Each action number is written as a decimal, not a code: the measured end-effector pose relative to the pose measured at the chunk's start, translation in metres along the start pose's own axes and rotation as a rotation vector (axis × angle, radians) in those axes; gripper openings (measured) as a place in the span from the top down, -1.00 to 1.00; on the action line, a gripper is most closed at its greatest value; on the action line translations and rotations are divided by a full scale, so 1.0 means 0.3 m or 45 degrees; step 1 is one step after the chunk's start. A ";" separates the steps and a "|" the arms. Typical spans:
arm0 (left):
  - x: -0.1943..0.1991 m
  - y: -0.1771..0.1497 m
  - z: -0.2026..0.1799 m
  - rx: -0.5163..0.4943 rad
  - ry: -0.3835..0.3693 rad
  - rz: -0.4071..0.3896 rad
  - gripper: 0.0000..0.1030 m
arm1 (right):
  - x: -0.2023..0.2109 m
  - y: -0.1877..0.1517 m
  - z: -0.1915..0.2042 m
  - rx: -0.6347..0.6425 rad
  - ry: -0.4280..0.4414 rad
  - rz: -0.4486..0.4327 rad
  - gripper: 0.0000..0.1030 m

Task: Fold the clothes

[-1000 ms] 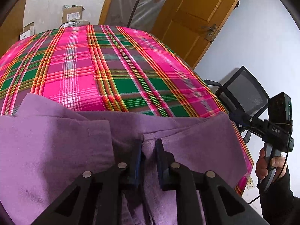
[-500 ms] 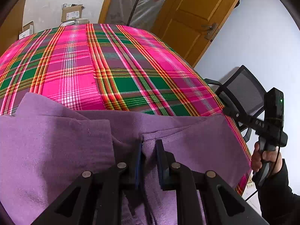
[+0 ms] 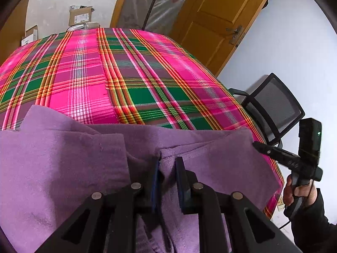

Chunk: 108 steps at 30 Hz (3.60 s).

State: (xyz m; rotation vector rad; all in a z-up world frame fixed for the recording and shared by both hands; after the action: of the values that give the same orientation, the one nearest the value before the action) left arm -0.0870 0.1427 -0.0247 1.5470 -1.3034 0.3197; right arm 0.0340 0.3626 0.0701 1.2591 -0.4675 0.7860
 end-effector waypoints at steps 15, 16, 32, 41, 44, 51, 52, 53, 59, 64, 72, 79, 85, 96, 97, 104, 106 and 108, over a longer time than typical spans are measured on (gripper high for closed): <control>0.072 -0.072 -0.065 -0.073 -0.030 -0.024 0.68 | 0.065 -0.096 0.056 0.007 0.106 -0.036 0.80; 0.077 -0.077 -0.062 -0.067 -0.031 -0.024 0.68 | 0.074 -0.097 0.058 0.006 0.106 -0.041 0.73; 0.215 -0.072 -0.019 -0.031 -0.038 -0.163 0.68 | 0.126 -0.142 0.124 0.080 0.107 -0.059 0.54; 0.061 -0.148 -0.071 -0.106 -0.056 0.017 0.68 | 0.134 -0.178 0.104 0.104 0.080 -0.048 0.54; 0.077 -0.172 -0.067 -0.099 -0.067 0.012 0.68 | 0.146 -0.173 0.087 0.090 0.054 -0.058 0.53; 0.088 -0.189 -0.059 -0.078 -0.071 0.014 0.68 | 0.135 -0.055 0.126 0.107 0.116 -0.144 0.65; 0.089 -0.191 -0.059 -0.076 -0.072 0.013 0.68 | 0.114 -0.049 0.136 0.111 0.137 -0.127 0.69; 0.089 -0.193 -0.059 -0.074 -0.073 0.013 0.68 | 0.090 -0.046 0.138 0.109 0.150 -0.106 0.71; 0.090 -0.198 -0.049 -0.075 -0.082 0.017 0.68 | 0.027 -0.055 0.030 -0.136 0.234 -0.075 1.00; 0.096 -0.180 -0.068 -0.098 -0.067 0.006 0.68 | 0.053 0.009 0.029 -0.187 0.278 -0.137 0.91; 0.058 -0.034 -0.061 -0.084 0.037 -0.061 0.68 | -0.068 0.068 -0.038 -0.352 0.238 -0.041 1.00; 0.001 -0.025 -0.019 -0.021 0.044 -0.009 0.68 | -0.039 0.056 -0.056 -0.425 0.323 -0.075 0.91; 0.051 -0.075 -0.029 -0.028 -0.009 -0.026 0.68 | 0.019 -0.019 -0.015 -0.405 0.474 -0.074 0.88; 0.137 -0.195 -0.071 -0.111 -0.055 -0.035 0.68 | 0.061 -0.090 0.033 -0.367 0.578 -0.062 0.88; 0.133 -0.211 -0.071 -0.115 -0.057 -0.024 0.68 | 0.062 -0.111 0.045 -0.339 0.577 -0.044 0.88; 0.162 -0.262 -0.070 -0.132 -0.055 -0.038 0.68 | 0.089 -0.164 0.074 -0.309 0.561 -0.043 0.87; 0.152 -0.277 -0.062 -0.122 -0.061 -0.024 0.68 | 0.081 -0.180 0.084 -0.294 0.553 -0.022 0.88; 0.150 -0.287 -0.058 -0.111 -0.070 -0.021 0.68 | 0.078 -0.188 0.083 -0.293 0.543 -0.014 0.97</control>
State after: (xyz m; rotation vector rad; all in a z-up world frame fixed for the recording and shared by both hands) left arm 0.0090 0.1204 -0.0294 1.5012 -1.3294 0.2089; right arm 0.0939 0.3391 0.0560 0.8496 -0.1962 0.9349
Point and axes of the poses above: each gripper's, at about its wrist camera, not at the fingertips, and x roughly against the way its jaws point, z to its left, y to its top, the point moved 6 cm from there along -x, roughly the way its jaws point, and after that the axes turned 7 degrees about x, right-handed, at the moved point
